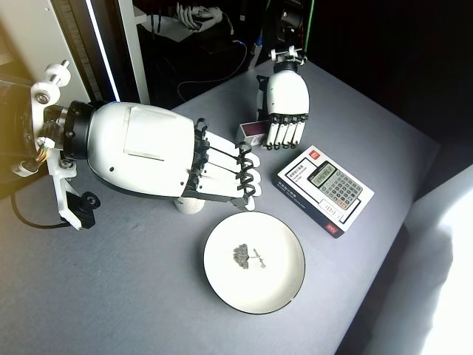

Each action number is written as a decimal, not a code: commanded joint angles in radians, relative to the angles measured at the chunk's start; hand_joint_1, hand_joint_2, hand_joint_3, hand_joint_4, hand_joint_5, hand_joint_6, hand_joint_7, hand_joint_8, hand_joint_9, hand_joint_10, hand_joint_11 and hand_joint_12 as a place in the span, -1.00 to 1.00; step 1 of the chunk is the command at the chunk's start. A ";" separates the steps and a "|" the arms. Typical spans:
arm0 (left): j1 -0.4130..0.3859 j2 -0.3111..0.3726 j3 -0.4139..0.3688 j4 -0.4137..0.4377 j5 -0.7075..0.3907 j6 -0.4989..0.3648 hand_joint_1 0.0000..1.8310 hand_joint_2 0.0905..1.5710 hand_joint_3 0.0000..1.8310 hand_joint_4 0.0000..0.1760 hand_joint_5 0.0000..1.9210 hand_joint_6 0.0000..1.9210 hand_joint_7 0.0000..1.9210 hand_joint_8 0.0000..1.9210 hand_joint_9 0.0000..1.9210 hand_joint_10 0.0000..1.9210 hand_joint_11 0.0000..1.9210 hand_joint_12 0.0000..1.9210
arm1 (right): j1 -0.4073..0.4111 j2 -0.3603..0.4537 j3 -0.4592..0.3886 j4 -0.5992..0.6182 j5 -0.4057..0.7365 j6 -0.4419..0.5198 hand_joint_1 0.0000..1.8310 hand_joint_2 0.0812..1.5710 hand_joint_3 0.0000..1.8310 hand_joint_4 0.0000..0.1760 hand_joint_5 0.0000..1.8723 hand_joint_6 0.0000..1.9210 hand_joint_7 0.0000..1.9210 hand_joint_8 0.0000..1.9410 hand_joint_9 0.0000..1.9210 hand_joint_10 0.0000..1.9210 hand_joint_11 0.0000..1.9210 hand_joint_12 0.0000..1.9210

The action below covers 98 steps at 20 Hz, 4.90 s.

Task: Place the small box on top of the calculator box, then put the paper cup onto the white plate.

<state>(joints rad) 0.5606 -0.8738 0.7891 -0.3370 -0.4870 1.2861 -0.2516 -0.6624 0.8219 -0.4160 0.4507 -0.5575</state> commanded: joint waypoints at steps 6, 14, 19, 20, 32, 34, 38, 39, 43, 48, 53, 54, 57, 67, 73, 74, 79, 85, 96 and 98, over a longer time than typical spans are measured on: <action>-0.186 0.014 0.034 -0.037 0.074 0.086 0.34 0.46 -1.00 -1.00 -0.09 0.00 -0.06 0.38 -0.14 -0.03 -0.32 0.26 | 0.015 0.013 -0.006 0.016 0.103 0.004 -0.49 0.71 -1.00 -1.00 -0.74 -0.99 -0.74 -0.99 -0.75 -0.99 -1.00 -0.18; -0.393 -0.075 0.200 -0.058 0.211 0.142 0.48 0.47 -1.00 -1.00 -0.15 0.03 -0.06 0.27 -0.22 0.51 -0.36 0.27 | 0.017 0.013 -0.009 0.012 0.103 0.004 -0.54 0.73 -1.00 -1.00 -0.77 -1.00 -0.76 -1.00 -0.76 -1.00 -1.00 -0.20; -0.428 -0.156 0.332 -0.011 0.231 0.090 0.35 0.43 -1.00 -1.00 -0.07 -0.03 -0.01 0.28 -0.09 -0.11 -0.32 0.26 | 0.019 0.012 -0.009 0.012 0.103 0.004 -0.53 0.73 -1.00 -1.00 -0.76 -1.00 -0.76 -1.00 -0.75 -1.00 -1.00 -0.20; -0.428 -0.174 0.361 0.018 0.231 0.055 0.36 0.43 -1.00 -1.00 -0.07 -0.05 0.00 0.27 -0.08 -0.12 -0.32 0.24 | 0.019 0.012 -0.009 0.012 0.103 0.004 -0.53 0.72 -1.00 -1.00 -0.76 -1.00 -0.75 -1.00 -0.74 -0.99 -1.00 -0.18; -0.419 -0.223 0.477 0.047 0.229 -0.015 0.37 0.45 -1.00 -1.00 -0.11 0.01 -0.03 0.32 -0.18 0.11 -0.33 0.22 | 0.020 0.012 -0.010 0.009 0.104 0.004 -0.55 0.74 -1.00 -1.00 -0.76 -1.00 -0.76 -1.00 -0.77 -1.00 -1.00 -0.23; -0.415 -0.222 0.477 0.047 0.229 -0.017 0.48 0.46 -1.00 -1.00 -0.17 0.04 -0.05 0.25 -0.19 0.45 -0.33 0.23 | 0.020 0.012 -0.010 0.009 0.104 0.004 -0.55 0.74 -1.00 -1.00 -0.79 -1.00 -0.80 -1.00 -0.80 -1.00 -1.00 -0.29; -0.407 -0.218 0.472 0.044 0.229 -0.017 0.48 0.50 -1.00 -1.00 -0.19 0.05 -0.12 0.37 -0.26 0.56 -0.38 0.29 | 0.019 0.012 -0.010 0.009 0.104 0.004 -0.50 0.73 -1.00 -1.00 -0.79 -1.00 -0.79 -1.00 -0.79 -1.00 -1.00 -0.32; -0.404 -0.218 0.471 0.043 0.229 -0.017 0.48 0.49 -1.00 -1.00 -0.22 0.15 -0.06 0.25 -0.25 0.54 -0.39 0.25 | 0.019 0.012 -0.010 0.009 0.104 0.004 -0.46 0.71 -1.00 -1.00 -0.77 -0.99 -0.77 -1.00 -0.78 -1.00 -1.00 -0.31; -0.399 -0.217 0.468 0.041 0.228 -0.017 0.20 0.47 -1.00 -1.00 -0.29 -0.37 -0.17 -0.36 -0.22 -0.51 -0.57 0.15 | 0.019 0.012 -0.010 0.009 0.104 0.004 -0.44 0.69 -1.00 -1.00 -0.78 -1.00 -0.79 -1.00 -0.79 -1.00 -1.00 -0.31; -0.398 -0.215 0.468 0.041 0.227 -0.017 -0.04 0.46 -1.00 -1.00 -0.32 -1.00 -0.21 -1.00 -0.26 -0.96 -0.74 -0.01 | 0.019 0.012 -0.010 0.009 0.107 0.004 -0.41 0.68 -1.00 -1.00 -0.78 -1.00 -0.79 -1.00 -0.80 -1.00 -1.00 -0.30; -0.398 -0.213 0.466 0.039 0.227 -0.017 -0.23 0.43 -1.00 -1.00 -0.42 -1.00 -0.34 -1.00 -0.35 -1.00 -0.80 -0.10 | 0.019 0.012 -0.015 0.005 0.107 0.004 -0.42 0.67 -1.00 -1.00 -0.77 -0.99 -0.77 -0.99 -0.78 -0.99 -1.00 -0.30; -0.398 -0.212 0.465 0.038 0.227 -0.017 -0.24 0.42 -1.00 -1.00 -0.43 -1.00 -0.35 -1.00 -0.37 -1.00 -0.81 -0.10 | 0.019 0.013 -0.019 -0.025 0.107 0.007 -0.43 0.67 -1.00 -1.00 -0.77 -0.99 -0.77 -1.00 -0.78 -0.99 -1.00 -0.29; -0.398 -0.205 0.459 0.037 0.227 -0.015 -0.35 0.37 -1.00 -1.00 -0.54 -1.00 -0.47 -1.00 -0.46 -1.00 -0.82 -0.20 | 0.012 0.013 -0.042 -0.101 0.104 0.020 -0.41 0.63 -1.00 -1.00 -0.78 -1.00 -0.77 -1.00 -0.78 -1.00 -1.00 -0.30; -0.438 -0.165 0.427 0.036 0.218 -0.002 -0.53 0.32 -1.00 -1.00 -0.75 -1.00 -0.68 -1.00 -0.67 -1.00 -0.93 -0.33 | -0.005 0.010 -0.062 -0.130 0.086 0.146 -0.37 0.46 -1.00 -1.00 -0.94 -1.00 -0.92 -1.00 -0.93 -1.00 -1.00 -0.59; -0.452 -0.091 0.351 -0.006 0.232 0.015 -0.63 0.29 -1.00 -1.00 -0.72 -1.00 -0.65 -0.99 -0.64 -0.99 -0.93 -0.28 | -0.050 -0.042 -0.060 -0.131 0.085 0.103 -0.19 0.31 -1.00 -1.00 -1.00 -1.00 -1.00 -1.00 -1.00 -1.00 -1.00 -1.00; -0.454 -0.066 0.326 -0.032 0.234 0.036 -0.65 0.30 -1.00 -1.00 -0.73 -1.00 -0.66 -1.00 -0.66 -1.00 -0.95 -0.28 | -0.050 -0.047 -0.059 -0.131 0.081 0.103 -0.13 0.26 -1.00 -1.00 -1.00 -1.00 -1.00 -1.00 -1.00 -1.00 -1.00 -1.00; -0.450 0.052 0.201 -0.027 0.237 0.012 -0.78 0.33 -0.99 -1.00 -0.74 -1.00 -0.70 -1.00 -0.71 -1.00 -1.00 -0.29 | -0.031 -0.061 -0.059 -0.131 0.043 0.107 0.14 0.13 -1.00 -1.00 -1.00 -1.00 -1.00 -1.00 -1.00 -1.00 -1.00 -1.00; -0.348 0.181 0.069 0.242 0.179 -0.266 -0.85 0.37 -1.00 -1.00 -0.75 -1.00 -0.71 -1.00 -0.71 -1.00 -1.00 -0.27 | -0.030 -0.065 -0.060 -0.131 0.005 0.120 0.26 0.02 -1.00 -1.00 -1.00 -1.00 -1.00 -1.00 -1.00 -1.00 -0.99 -0.99; -0.084 0.327 0.005 0.920 -0.107 -0.831 -0.93 0.43 -0.99 -1.00 -0.74 -1.00 -0.68 -1.00 -0.69 -1.00 -1.00 -0.24 | -0.038 -0.064 -0.064 -0.175 -0.030 0.203 0.40 0.10 -1.00 -1.00 -1.00 -1.00 -1.00 -1.00 -1.00 -1.00 -1.00 -0.76; -0.095 0.317 0.006 0.977 -0.108 -0.856 -0.93 0.44 -1.00 -1.00 -0.74 -1.00 -0.68 -1.00 -0.70 -1.00 -1.00 -0.23 | -0.040 -0.064 -0.063 -0.175 -0.031 0.203 0.44 0.11 -1.00 -1.00 -1.00 -1.00 -1.00 -1.00 -1.00 -1.00 -1.00 -0.77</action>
<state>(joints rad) 0.4770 -0.5648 0.7906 0.6769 -0.5037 0.4343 -0.2981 -0.7361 0.7609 -0.6102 0.3313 -0.3599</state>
